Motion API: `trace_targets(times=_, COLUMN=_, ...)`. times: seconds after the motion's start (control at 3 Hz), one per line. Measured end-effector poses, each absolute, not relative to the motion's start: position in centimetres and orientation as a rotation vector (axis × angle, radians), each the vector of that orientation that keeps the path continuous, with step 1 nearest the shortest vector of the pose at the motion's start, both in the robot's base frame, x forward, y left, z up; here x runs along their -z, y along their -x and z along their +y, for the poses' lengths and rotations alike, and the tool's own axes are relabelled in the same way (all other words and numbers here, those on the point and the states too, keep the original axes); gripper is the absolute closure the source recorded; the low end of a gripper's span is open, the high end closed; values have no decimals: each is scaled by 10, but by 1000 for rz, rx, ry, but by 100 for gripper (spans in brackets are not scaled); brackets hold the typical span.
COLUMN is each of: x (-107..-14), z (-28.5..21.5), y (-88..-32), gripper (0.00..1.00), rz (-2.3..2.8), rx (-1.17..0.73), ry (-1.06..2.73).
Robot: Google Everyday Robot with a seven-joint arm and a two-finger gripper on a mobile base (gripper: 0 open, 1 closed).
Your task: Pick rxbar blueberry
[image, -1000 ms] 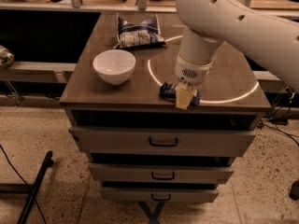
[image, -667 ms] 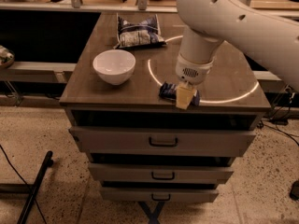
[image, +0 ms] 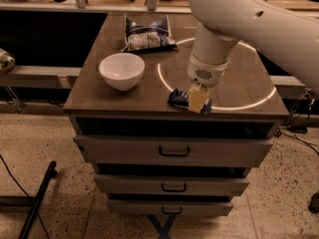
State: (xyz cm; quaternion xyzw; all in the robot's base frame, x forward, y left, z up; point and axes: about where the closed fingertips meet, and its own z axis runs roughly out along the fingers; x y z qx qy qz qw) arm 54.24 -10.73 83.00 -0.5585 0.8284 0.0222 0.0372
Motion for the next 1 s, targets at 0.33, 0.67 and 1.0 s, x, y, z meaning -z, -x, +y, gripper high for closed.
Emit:
trace_targets(times=0.33, x=-832, z=-107, y=-542, gripper=100, rz=2541, rx=-68, ry=1714)
trace_targets(times=0.67, x=-878, z=-102, y=-538, gripper=100, rz=2446, rx=-78, ry=1726)
trace_targets(times=1.0, x=-939, z=-103, y=-543, gripper=100, rz=2333, rx=-49, ry=1737)
